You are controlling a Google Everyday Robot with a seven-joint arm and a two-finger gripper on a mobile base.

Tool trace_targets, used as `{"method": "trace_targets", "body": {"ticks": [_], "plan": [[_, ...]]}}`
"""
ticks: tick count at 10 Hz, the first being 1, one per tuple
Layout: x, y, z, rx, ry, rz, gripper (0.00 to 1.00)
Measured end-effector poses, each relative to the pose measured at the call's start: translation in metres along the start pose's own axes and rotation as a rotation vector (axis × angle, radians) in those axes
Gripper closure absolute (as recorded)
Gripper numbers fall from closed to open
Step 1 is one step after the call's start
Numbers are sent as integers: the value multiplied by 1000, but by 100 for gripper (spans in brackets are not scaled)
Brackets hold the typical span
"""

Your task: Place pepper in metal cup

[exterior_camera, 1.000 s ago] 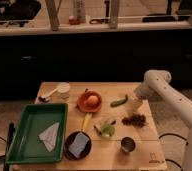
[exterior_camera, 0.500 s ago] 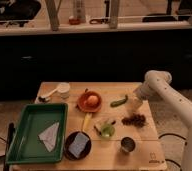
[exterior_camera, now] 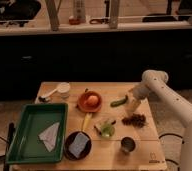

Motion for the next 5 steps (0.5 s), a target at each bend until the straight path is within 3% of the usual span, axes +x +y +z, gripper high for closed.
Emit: {"method": "trace_targets", "body": {"ticks": [5], "plan": [[-24,7,12,-62,-30,-138,20]]}}
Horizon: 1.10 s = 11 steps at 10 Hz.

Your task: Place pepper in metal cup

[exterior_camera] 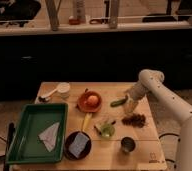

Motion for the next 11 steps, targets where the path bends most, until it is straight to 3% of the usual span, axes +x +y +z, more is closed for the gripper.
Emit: {"method": "trace_targets", "body": {"ticks": [5,8,10,11], "plan": [[-14,0,16,-69,-2,-67,23],[-13,0,32,-117,-2,-76,51],[-13,-1,35,-133,-3,-76,84],[-14,-1,34,-135,-2,-78,92]]}}
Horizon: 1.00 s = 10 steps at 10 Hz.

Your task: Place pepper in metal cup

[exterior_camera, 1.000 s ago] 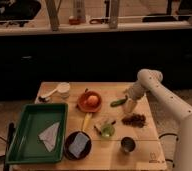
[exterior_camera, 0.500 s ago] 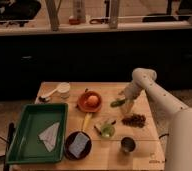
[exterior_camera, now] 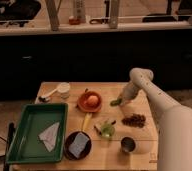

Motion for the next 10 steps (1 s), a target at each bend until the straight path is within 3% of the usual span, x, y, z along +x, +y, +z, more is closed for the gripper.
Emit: {"method": "trace_targets", "body": {"ticks": [1,5,8,10], "plan": [[1,1,-1,-1,2,1,99],[4,-1,-7,5,11,5,100],[-4,-14,-51,44,6,13,100],[-9,-22,-70,62,3,9,100]]}}
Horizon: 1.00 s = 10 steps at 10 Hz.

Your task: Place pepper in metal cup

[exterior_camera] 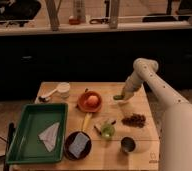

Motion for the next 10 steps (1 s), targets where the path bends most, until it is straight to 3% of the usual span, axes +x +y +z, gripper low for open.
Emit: {"method": "trace_targets", "body": {"ticks": [4,10], "plan": [[-8,-5,-34,15,-13,-36,100],[-9,12,-52,3,-21,-126,100]]}}
